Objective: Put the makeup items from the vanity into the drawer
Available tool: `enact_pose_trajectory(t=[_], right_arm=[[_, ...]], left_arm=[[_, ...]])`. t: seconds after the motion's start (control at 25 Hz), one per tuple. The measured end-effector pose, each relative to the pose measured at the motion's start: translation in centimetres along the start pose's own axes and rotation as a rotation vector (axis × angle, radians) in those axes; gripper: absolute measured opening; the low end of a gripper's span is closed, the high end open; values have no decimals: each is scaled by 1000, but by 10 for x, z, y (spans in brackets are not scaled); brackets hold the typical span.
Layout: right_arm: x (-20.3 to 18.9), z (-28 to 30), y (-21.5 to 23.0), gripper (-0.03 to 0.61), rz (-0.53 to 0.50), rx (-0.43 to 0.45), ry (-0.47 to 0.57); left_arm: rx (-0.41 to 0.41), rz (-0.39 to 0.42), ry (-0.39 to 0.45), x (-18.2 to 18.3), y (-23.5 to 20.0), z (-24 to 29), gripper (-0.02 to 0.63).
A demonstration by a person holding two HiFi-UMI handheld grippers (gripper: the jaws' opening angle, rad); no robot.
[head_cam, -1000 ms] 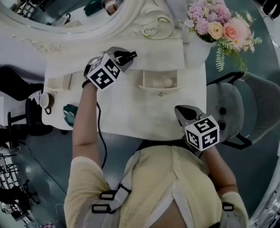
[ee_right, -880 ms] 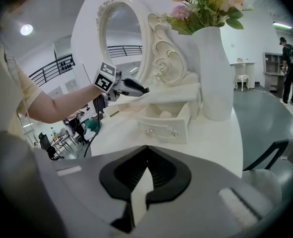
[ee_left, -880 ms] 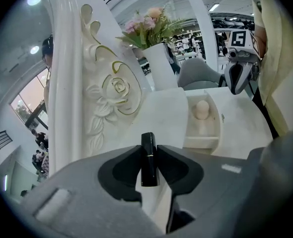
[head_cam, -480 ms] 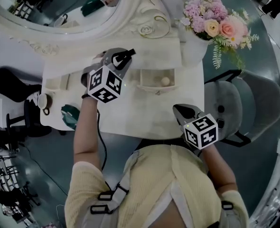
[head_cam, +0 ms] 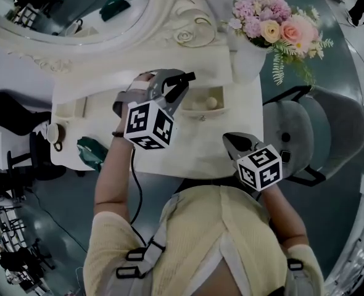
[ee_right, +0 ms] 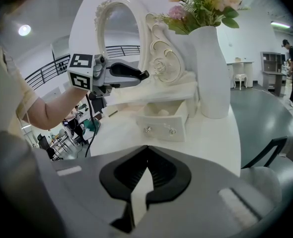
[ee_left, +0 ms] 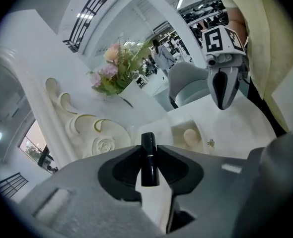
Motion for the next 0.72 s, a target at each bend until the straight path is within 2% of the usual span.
enact_pose_trajectory(t=[0.28,0.56,0.72], right_arm=[[-3,-3,2,2,25,-5,1],[-7,-6,4,1,38,-10,-1],[-9,-7,5,2,42,-10,-1]], left_arm=[[-111,90,-5,19,24,20,106],[-275,214,-110,24,49,43,106],[-340,273,-177,23,56,53,106]])
Point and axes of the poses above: the fingertips, and each gripper's own axes: z forward along the fingers, y to its right, x out of its top, the point moved 10 cm from there along -z, backward along the fingers, and after that the axes turned 5 degrees about -x, right-handed, at the moved point
